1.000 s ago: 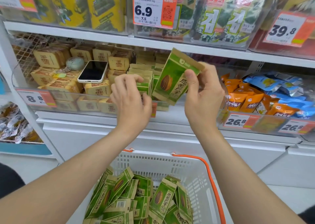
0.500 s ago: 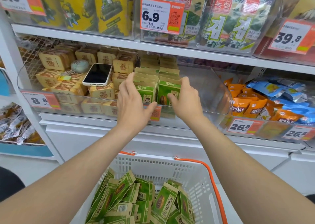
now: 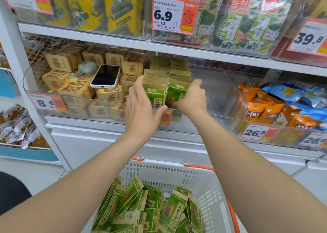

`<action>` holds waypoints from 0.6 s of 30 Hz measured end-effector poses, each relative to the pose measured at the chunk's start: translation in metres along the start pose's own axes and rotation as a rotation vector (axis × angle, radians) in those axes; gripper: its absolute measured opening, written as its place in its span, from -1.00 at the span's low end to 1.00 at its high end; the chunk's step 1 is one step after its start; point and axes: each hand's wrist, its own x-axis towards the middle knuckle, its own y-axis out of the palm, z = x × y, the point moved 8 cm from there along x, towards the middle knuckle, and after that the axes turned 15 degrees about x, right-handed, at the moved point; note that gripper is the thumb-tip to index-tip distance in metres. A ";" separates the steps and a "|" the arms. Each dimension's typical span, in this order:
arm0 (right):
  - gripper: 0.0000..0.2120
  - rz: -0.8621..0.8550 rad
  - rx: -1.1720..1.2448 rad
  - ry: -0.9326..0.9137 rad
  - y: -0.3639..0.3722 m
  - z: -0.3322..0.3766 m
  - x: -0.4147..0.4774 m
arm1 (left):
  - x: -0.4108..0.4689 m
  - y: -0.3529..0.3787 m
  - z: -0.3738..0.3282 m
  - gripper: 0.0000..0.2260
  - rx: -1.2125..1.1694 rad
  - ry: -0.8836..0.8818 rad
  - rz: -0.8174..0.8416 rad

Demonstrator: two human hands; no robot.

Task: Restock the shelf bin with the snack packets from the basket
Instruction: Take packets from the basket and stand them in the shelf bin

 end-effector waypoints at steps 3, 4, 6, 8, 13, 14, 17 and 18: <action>-0.29 0.006 -0.034 0.020 -0.004 -0.001 -0.003 | -0.001 0.000 0.000 -0.03 0.007 0.010 -0.003; -0.28 0.011 -0.038 0.022 -0.006 -0.001 -0.004 | -0.001 -0.001 -0.001 -0.03 0.007 0.015 -0.004; -0.27 0.021 -0.040 0.022 -0.009 -0.003 -0.007 | -0.003 0.000 -0.003 -0.05 0.003 0.022 -0.011; -0.27 0.021 -0.037 0.020 -0.013 -0.004 -0.011 | -0.007 -0.005 -0.005 -0.10 0.048 0.011 -0.076; -0.42 -0.039 -0.014 -0.007 -0.026 -0.011 -0.017 | -0.022 -0.018 -0.029 -0.38 0.302 0.270 -0.324; -0.44 -0.063 -0.004 -0.033 -0.028 -0.011 -0.019 | -0.025 -0.017 -0.032 -0.44 0.320 0.329 -0.352; -0.53 -0.216 0.043 -0.216 -0.038 -0.007 -0.029 | -0.034 -0.016 -0.039 -0.71 0.336 0.448 -0.415; -0.61 -0.275 0.073 -0.310 -0.042 -0.005 -0.035 | -0.038 -0.015 -0.041 -0.84 0.333 0.516 -0.407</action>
